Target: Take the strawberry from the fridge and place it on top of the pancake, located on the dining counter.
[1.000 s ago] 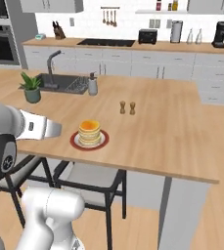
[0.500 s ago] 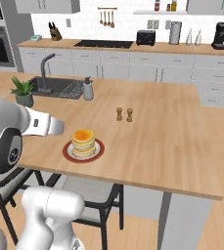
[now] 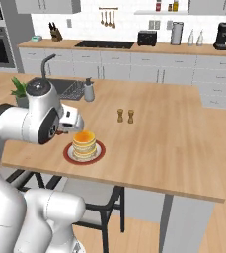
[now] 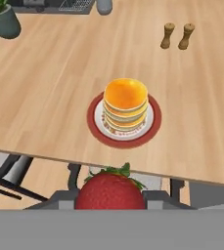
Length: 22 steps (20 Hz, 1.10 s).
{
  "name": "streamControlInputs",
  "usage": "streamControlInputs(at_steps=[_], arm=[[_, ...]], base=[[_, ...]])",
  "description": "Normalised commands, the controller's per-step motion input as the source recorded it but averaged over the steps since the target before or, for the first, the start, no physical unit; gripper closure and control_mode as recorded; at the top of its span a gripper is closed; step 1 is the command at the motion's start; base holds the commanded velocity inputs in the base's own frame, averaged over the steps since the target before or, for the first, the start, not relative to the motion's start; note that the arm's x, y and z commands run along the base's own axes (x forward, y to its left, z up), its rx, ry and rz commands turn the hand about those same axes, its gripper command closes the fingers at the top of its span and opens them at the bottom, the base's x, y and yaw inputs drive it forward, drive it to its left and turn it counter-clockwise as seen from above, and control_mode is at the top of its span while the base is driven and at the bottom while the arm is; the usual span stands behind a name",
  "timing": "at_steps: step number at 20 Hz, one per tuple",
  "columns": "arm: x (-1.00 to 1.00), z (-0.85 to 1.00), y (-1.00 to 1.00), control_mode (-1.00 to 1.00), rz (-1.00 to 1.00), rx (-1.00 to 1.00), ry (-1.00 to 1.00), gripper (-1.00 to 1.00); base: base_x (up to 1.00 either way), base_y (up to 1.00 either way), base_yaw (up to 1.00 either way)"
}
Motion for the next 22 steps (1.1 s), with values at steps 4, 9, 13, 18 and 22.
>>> streamControlInputs(at_steps=[4,9,13,18,22], arm=[[0.54,-0.39,0.01,-1.0,0.0,0.0,0.01,1.0],[0.58,-0.48,0.02,-1.0,0.0,-0.01,-0.06,1.0],[0.68,-0.3,0.16,-1.0,-0.02,-0.02,0.05,1.0],[0.66,-0.09,0.06,-1.0,-0.02,0.0,0.2,1.0],[0.52,-0.24,0.0,-1.0,0.0,-0.01,0.06,1.0]], base=[[0.0,0.0,0.0],[0.0,0.0,0.0],[0.0,0.0,0.0],[0.0,0.0,0.0],[0.0,0.0,0.0]])
